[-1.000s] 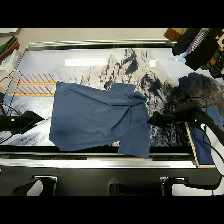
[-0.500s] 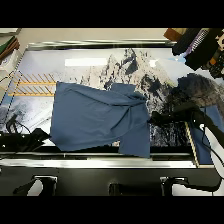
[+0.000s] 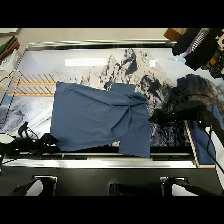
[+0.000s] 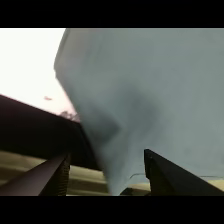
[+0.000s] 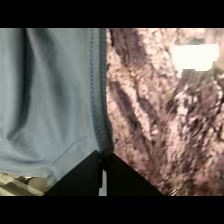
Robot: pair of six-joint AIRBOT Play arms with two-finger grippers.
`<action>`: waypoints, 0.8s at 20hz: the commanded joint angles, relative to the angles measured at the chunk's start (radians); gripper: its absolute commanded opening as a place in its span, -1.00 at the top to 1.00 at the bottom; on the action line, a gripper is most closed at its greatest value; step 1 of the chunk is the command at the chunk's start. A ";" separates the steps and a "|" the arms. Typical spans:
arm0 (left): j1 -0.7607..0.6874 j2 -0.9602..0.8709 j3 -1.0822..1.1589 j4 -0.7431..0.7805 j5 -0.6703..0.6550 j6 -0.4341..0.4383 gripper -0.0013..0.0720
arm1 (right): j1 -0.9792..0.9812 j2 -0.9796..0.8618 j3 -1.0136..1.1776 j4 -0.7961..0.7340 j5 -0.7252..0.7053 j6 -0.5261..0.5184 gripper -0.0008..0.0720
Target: Fold the clothes and pants, and hang the long-sleeved shirts on hangers.
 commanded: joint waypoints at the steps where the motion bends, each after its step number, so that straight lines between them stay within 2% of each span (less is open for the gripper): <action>1: -0.071 -0.094 -0.006 -0.064 0.093 0.013 -0.34 | 0.001 0.057 0.002 0.002 -0.015 0.026 0.89; 2: -0.085 -0.112 -0.003 -0.067 0.101 0.013 0.19 | 0.001 0.077 0.002 0.002 -0.016 0.036 0.89; 3: -0.089 -0.113 0.008 -0.084 0.100 0.014 0.92 | 0.001 0.101 0.002 0.003 -0.016 0.044 0.89; 7: -0.087 -0.024 0.211 -0.112 0.037 0.002 0.92 | 0.001 0.263 0.059 0.064 -0.019 0.048 0.89; 11: -0.086 0.084 0.672 -0.100 -0.053 0.001 0.92 | 0.001 0.477 0.328 0.143 -0.008 0.117 0.89; 13: -0.086 0.129 0.931 -0.037 -0.053 -0.037 0.92 | 0.001 0.582 0.512 0.143 0.027 0.159 0.89; 16: -0.086 0.179 1.245 0.153 -0.051 -0.141 0.92 | 0.001 0.698 0.756 0.072 0.127 0.273 0.89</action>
